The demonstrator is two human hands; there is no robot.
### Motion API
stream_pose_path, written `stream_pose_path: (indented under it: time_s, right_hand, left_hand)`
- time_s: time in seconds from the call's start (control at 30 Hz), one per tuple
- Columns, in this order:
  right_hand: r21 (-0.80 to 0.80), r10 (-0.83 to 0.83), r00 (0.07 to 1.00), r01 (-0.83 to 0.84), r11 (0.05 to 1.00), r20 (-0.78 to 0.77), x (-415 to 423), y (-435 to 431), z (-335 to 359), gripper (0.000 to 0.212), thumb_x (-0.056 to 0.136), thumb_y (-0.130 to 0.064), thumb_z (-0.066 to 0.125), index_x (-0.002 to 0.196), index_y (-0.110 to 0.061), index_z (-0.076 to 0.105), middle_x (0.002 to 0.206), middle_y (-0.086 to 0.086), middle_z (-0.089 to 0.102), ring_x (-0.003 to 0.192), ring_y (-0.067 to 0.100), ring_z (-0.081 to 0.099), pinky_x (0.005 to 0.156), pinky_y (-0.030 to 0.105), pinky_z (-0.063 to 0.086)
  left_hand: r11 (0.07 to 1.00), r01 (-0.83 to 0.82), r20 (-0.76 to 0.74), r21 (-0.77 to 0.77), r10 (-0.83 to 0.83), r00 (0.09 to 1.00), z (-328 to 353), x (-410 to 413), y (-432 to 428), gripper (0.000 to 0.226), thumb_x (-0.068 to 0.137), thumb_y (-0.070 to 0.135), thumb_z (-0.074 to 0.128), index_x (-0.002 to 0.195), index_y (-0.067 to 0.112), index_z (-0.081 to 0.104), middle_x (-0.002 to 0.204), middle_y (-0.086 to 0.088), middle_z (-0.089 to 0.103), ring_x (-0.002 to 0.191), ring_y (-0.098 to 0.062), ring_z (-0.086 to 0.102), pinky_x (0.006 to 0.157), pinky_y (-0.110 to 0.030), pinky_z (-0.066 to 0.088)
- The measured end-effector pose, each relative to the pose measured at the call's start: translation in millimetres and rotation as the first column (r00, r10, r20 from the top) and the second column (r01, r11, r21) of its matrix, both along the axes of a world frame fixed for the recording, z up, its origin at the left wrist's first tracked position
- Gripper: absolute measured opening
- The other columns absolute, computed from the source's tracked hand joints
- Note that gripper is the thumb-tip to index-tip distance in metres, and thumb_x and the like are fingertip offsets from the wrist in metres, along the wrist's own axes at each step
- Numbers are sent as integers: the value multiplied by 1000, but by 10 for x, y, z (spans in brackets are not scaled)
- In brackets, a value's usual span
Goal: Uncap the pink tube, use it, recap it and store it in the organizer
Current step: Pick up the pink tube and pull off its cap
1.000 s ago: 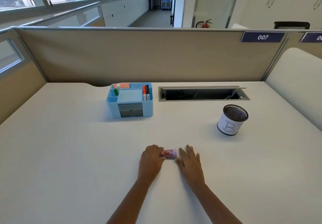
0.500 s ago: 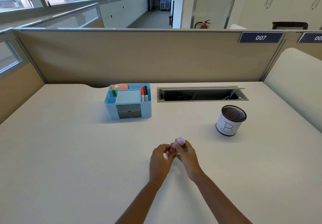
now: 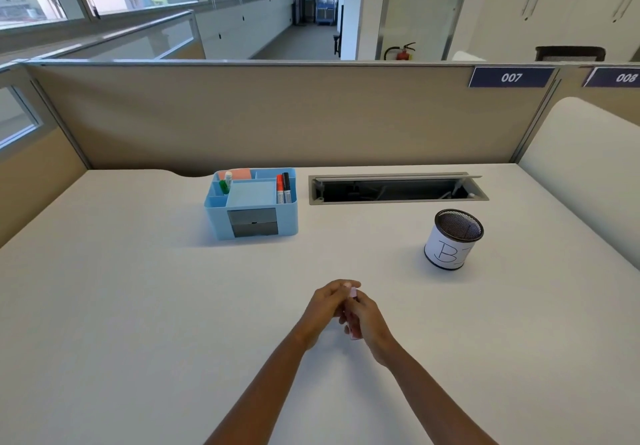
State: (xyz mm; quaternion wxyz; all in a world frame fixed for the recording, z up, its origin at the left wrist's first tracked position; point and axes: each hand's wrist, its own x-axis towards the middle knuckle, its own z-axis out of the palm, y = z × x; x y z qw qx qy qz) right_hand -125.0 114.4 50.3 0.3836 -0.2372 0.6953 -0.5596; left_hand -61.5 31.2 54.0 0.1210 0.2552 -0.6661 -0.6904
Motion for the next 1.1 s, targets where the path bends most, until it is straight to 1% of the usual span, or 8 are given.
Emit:
stream_pose_path:
  time_s: [0.1,0.23,0.33,0.5,0.7,0.83,0.97,1.1]
  right_hand:
    - [13,-9,990,11,1000,-143,16,-2,-63,41,100,-27,28,67,-18,51,51,-1,47,43,7,43,38,11,34]
    - [2,-14,963,15,1000,-268,17,34,-141,29,99,-29,31,88,-19,56,53,-13,48,40,-8,50,40,5,37]
    - [-6,-12,954,11,1000,-299,0,45,-168,28,98,-27,32,104,-13,56,56,-15,49,43,-6,52,43,5,38]
    - [-10,-17,952,15,1000,-305,-9,58,-183,29,98,-21,34,115,-7,52,70,-11,55,58,1,53,48,3,42]
    - [-81,-81,953,60,995,-292,-40,36,-143,23,96,-9,42,114,-7,55,92,0,63,76,5,59,61,2,47]
    - [-97,-80,943,51,994,-324,-62,41,-140,26,92,-4,48,117,-5,56,106,3,62,97,16,59,74,1,47]
    - [-55,-92,916,77,996,-390,-92,56,-195,25,87,1,54,112,-1,56,102,15,60,88,18,54,67,-3,41]
    - [-48,-101,911,89,995,-401,-123,86,-225,38,85,1,57,122,-1,51,104,15,50,82,3,49,67,-8,37]
  left_hand:
    - [998,48,-9,46,-48,999,-16,0,14,24,96,21,38,103,17,60,104,-9,61,93,-20,60,71,-22,53]
    - [997,36,-12,64,-35,999,-31,-6,41,29,98,23,31,105,18,58,108,-7,61,101,-20,59,78,-23,53]
    - [999,18,-6,41,-18,1000,-53,-26,45,27,97,24,34,106,17,59,104,-6,62,97,-19,61,75,-21,54]
    - [995,-22,1,-92,22,1000,-41,-83,26,23,96,21,38,103,12,58,93,-9,61,79,-15,59,65,-14,51]
    - [946,-165,6,-280,173,985,-42,-146,83,23,93,18,48,110,8,58,111,-10,58,95,-14,54,61,4,45]
    - [913,-219,10,-344,237,971,-26,-155,79,21,92,17,50,109,10,60,114,-15,60,92,-13,54,72,-6,45]
    - [903,-266,-22,-338,275,961,19,-141,85,23,91,17,50,112,9,58,119,-16,60,95,-14,54,87,-21,44]
    - [864,-402,-81,-304,397,914,62,-118,39,25,92,15,49,116,7,52,121,-19,57,105,-27,58,95,-33,45]
